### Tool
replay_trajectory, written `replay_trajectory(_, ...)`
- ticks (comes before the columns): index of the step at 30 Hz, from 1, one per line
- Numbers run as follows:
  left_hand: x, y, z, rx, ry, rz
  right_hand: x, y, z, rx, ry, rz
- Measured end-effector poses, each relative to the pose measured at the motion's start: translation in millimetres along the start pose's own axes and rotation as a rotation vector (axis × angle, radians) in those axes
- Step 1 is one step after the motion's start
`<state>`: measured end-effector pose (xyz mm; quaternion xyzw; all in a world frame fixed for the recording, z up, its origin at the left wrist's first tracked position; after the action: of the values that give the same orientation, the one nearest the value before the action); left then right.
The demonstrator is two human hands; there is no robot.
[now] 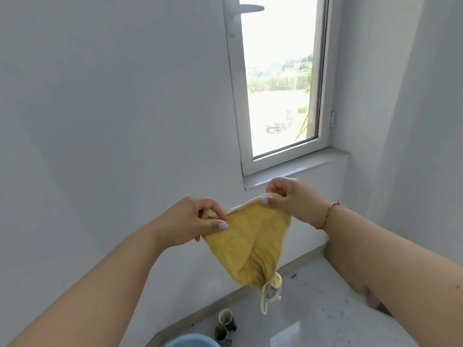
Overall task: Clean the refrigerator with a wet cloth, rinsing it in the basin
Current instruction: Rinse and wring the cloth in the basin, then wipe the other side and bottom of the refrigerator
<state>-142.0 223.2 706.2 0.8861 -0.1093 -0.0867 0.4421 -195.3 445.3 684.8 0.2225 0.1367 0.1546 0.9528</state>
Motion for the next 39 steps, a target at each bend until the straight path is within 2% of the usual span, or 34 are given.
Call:
replay_trajectory(6,12,-32,-56,-0.028,-0.050,-0.041,71,79,7,-0.400,-0.045,0.001)
replay_trajectory(8,20,-41,-82,0.183,-0.063,-0.103,92,100,6,-0.695,-0.077,0.070)
replay_trajectory(9,25,-43,-93,0.311,-0.061,-0.126,101,100,0,-0.820,-0.132,0.180)
replay_trajectory(10,28,-45,-101,0.415,-0.055,-0.145,112,92,-10,-0.863,-0.197,0.309)
replay_trajectory(12,38,-58,-121,0.496,-0.009,-0.157,145,69,-40,-0.725,-0.342,0.455)
replay_trajectory(14,45,-66,-129,0.440,0.056,-0.171,169,56,-65,-0.676,-0.441,0.422)
replay_trajectory(16,55,-65,-133,0.415,0.163,-0.155,186,65,-67,-0.823,-0.419,0.318)
replay_trajectory(17,58,-62,-128,0.510,0.227,-0.135,189,74,-63,-0.934,-0.381,0.285)
replay_trajectory(19,66,-72,-111,0.996,0.337,-0.016,194,92,-50,-1.125,-0.294,0.240)
replay_trajectory(21,81,-117,-91,1.420,0.397,0.125,200,99,-40,-1.213,-0.270,0.177)
replay_trajectory(23,101,-170,-93,1.569,0.427,0.355,206,96,-37,-1.210,-0.329,0.112)
replay_trajectory(24,105,-189,-95,1.631,0.415,0.405,209,95,-37,-1.184,-0.361,0.075)
replay_trajectory(26,109,-199,-104,1.552,0.388,0.400,223,98,-44,-1.067,-0.430,-0.059)
replay_trajectory(30,102,-184,-94,1.222,0.447,0.256,266,116,-58,-0.562,-0.660,-0.275)
replay_trajectory(34,98,-163,-90,0.842,0.496,0.145,322,127,-55,-0.274,-0.743,-0.582)
replay_trajectory(36,93,-156,-97,0.698,0.477,0.075,350,132,-47,-0.252,-0.708,-0.781)
replay_trajectory(39,87,-150,-120,0.371,0.370,0.009,392,136,-37,-0.505,-0.580,-0.971)
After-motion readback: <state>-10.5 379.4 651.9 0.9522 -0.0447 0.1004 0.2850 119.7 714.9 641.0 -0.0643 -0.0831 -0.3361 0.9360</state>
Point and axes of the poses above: each hand's wrist, its own x-axis away from the middle knuckle, its own y-axis out of the back of the hand, z = x × y, the point moved 4 cm from there along -x, towards the middle knuckle, and after that the axes turned 6 degrees about -x, right-handed, at the moved point
